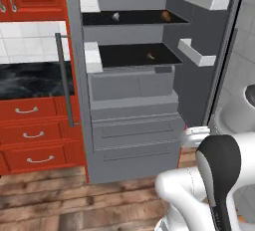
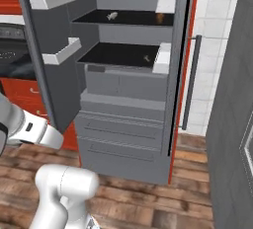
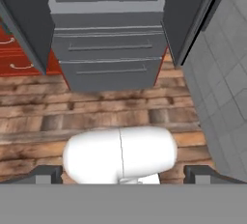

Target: Gather the potato and mushroom from the fridge and place them on a tray on the dining counter. Then gather the fish and chicken drumstick from the fridge and place them on the other tray.

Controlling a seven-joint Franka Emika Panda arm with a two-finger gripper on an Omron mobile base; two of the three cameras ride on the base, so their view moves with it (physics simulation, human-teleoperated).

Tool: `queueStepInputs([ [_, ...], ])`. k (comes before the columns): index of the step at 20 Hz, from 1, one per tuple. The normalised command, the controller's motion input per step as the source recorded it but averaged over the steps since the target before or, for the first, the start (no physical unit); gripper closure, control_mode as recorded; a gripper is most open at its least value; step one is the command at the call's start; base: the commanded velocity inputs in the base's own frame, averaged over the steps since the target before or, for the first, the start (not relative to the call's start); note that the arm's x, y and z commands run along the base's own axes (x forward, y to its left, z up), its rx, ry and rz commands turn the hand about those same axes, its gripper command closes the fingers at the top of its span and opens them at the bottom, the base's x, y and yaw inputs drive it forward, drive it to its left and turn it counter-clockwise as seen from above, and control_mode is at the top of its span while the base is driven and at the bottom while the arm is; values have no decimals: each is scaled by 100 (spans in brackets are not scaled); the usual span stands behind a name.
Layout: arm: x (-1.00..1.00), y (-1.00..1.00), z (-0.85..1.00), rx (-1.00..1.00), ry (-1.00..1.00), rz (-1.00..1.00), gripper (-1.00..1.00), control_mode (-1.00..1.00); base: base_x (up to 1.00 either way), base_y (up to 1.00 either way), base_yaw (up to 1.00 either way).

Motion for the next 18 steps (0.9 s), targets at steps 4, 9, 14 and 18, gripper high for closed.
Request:
queueStepInputs([
  [4,0,0,0,0,0,0,-100,100,69,-34,14],
  [9,0,0,0,0,0,0,-100,100,15,-3,-1],
  [14,0,0,0,0,0,0,-100,100,66,0,0],
  [18,0,0,0,0,0,0,-100,100,66,-1,0],
])
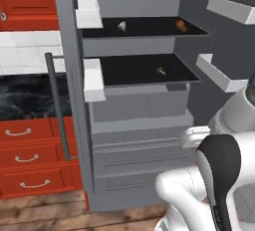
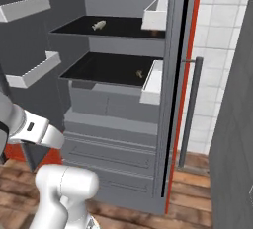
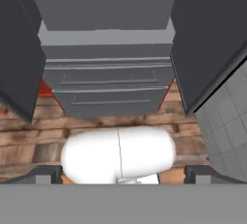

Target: Gather the potato and mushroom from the fridge and place them on a tray on the dining counter. Then gather the fish and chicken drumstick from the fridge and place them on the other tray.

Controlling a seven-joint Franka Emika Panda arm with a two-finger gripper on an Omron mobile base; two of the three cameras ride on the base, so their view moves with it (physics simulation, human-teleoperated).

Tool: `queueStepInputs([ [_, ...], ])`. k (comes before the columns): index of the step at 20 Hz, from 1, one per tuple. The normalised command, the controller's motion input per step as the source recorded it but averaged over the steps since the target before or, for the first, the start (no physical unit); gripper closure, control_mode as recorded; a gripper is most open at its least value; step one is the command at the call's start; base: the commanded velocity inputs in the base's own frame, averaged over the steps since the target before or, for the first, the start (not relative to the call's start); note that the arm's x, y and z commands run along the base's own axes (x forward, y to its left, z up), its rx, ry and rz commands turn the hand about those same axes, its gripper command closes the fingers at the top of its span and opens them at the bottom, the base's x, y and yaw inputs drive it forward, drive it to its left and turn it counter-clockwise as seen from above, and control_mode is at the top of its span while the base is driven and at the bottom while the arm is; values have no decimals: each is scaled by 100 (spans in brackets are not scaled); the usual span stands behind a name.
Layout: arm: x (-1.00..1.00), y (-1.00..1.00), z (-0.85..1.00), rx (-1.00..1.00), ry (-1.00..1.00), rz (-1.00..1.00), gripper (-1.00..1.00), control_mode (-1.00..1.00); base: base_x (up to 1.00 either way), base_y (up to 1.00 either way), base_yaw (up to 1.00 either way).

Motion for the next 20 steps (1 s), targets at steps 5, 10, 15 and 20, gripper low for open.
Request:
queueStepInputs([
  [5,0,0,0,0,0,0,-100,100,53,-8,0],
  [10,0,0,0,0,0,0,-100,100,53,-6,0],
  [15,0,0,0,0,0,0,-100,100,55,-9,0],
  [20,0,0,0,0,0,0,-100,100,54,-13,0],
])
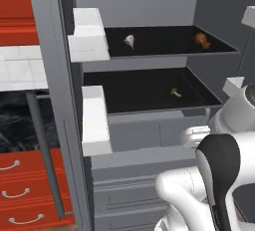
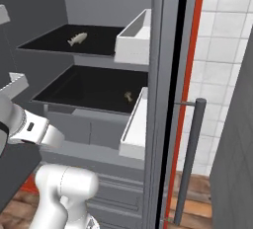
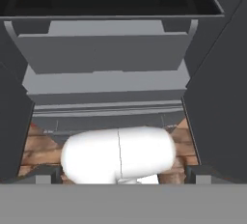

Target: Gather the potato and mushroom from the fridge and place them on a tray on the dining counter. Then gather the fish and chicken drumstick from the fridge and place them on the other tray.

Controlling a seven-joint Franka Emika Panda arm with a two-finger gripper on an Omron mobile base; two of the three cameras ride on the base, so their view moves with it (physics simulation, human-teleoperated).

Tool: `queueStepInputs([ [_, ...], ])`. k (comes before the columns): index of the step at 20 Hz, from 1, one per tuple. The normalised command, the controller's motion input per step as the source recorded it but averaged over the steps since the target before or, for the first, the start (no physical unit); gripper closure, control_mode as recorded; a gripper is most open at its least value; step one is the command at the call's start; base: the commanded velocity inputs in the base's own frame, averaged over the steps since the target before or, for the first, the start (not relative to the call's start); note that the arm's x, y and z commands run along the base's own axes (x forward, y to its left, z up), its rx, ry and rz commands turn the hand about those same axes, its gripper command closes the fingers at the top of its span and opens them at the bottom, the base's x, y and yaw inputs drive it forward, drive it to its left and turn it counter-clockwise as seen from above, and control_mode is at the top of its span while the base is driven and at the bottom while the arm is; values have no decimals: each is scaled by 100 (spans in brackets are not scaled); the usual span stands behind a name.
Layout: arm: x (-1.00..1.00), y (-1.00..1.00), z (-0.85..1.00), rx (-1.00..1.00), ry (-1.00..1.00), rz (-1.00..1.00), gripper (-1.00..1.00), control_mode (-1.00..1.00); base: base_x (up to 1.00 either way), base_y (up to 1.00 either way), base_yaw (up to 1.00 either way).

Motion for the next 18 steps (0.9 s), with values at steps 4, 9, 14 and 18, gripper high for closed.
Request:
queueStepInputs([
  [4,0,0,0,0,0,0,-100,100,49,-17,0],
  [9,0,0,0,0,0,0,-100,100,51,-20,-1],
  [14,0,0,0,0,0,0,-100,100,47,-20,-2],
  [18,19,-10,0,2,0,0,-100,-100,40,-18,0],
])
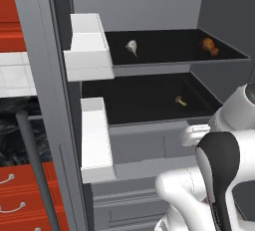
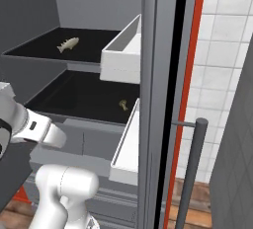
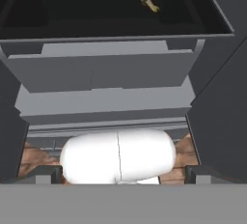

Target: Gather the potato and mushroom from the fridge and place them on a tray on the dining counter. Then gather the fish and chicken drumstick from the fridge and place them on the other tray.

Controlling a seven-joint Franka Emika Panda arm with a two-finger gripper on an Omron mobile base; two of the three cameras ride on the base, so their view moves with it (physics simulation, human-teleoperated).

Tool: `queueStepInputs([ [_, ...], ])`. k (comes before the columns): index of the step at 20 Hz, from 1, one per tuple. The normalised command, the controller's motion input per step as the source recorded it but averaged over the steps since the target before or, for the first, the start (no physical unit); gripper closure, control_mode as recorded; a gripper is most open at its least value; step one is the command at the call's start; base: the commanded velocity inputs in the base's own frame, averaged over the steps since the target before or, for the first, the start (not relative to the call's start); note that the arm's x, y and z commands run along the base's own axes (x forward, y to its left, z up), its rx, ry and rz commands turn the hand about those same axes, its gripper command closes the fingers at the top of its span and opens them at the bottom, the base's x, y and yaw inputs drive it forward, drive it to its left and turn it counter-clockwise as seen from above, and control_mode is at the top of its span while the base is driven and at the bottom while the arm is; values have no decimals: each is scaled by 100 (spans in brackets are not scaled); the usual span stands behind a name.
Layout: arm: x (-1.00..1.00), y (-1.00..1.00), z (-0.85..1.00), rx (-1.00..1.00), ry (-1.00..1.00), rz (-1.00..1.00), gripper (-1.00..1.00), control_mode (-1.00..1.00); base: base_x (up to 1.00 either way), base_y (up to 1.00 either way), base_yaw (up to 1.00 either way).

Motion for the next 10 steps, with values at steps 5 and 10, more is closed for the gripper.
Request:
queueStepInputs([
  [5,77,-43,0,7,1,0,-100,-100,0,0,0],
  [10,72,-30,0,4,2,0,-100,-100,0,0,0],
])
